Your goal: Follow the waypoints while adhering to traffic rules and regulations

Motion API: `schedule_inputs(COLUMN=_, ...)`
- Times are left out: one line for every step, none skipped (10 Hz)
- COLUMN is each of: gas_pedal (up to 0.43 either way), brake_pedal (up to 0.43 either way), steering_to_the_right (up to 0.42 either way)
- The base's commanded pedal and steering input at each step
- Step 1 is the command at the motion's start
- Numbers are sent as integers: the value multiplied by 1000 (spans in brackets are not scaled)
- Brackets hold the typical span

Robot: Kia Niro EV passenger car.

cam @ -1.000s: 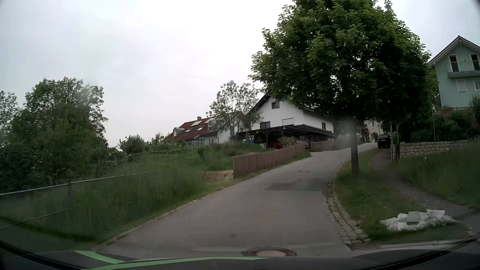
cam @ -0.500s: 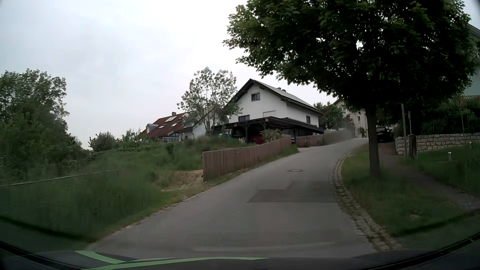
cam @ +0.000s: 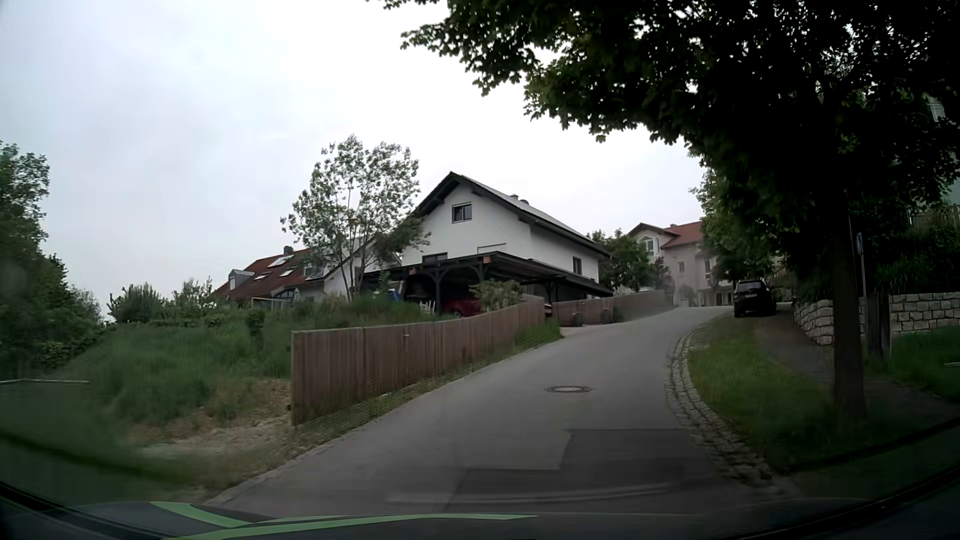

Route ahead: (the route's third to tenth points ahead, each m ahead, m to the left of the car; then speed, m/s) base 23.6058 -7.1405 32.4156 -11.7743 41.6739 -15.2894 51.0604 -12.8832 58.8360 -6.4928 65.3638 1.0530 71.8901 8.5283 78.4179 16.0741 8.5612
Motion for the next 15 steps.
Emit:
schedule_inputs(gas_pedal=138, brake_pedal=0, steering_to_the_right=106)
schedule_inputs(gas_pedal=138, brake_pedal=0, steering_to_the_right=105)
schedule_inputs(gas_pedal=150, brake_pedal=0, steering_to_the_right=106)
schedule_inputs(gas_pedal=157, brake_pedal=0, steering_to_the_right=105)
schedule_inputs(gas_pedal=157, brake_pedal=0, steering_to_the_right=104)
schedule_inputs(gas_pedal=189, brake_pedal=0, steering_to_the_right=103)
schedule_inputs(gas_pedal=189, brake_pedal=0, steering_to_the_right=102)
schedule_inputs(gas_pedal=189, brake_pedal=0, steering_to_the_right=101)
schedule_inputs(gas_pedal=189, brake_pedal=0, steering_to_the_right=98)
schedule_inputs(gas_pedal=189, brake_pedal=0, steering_to_the_right=98)
schedule_inputs(gas_pedal=189, brake_pedal=0, steering_to_the_right=98)
schedule_inputs(gas_pedal=189, brake_pedal=0, steering_to_the_right=98)
schedule_inputs(gas_pedal=189, brake_pedal=0, steering_to_the_right=97)
schedule_inputs(gas_pedal=197, brake_pedal=0, steering_to_the_right=97)
schedule_inputs(gas_pedal=197, brake_pedal=0, steering_to_the_right=97)
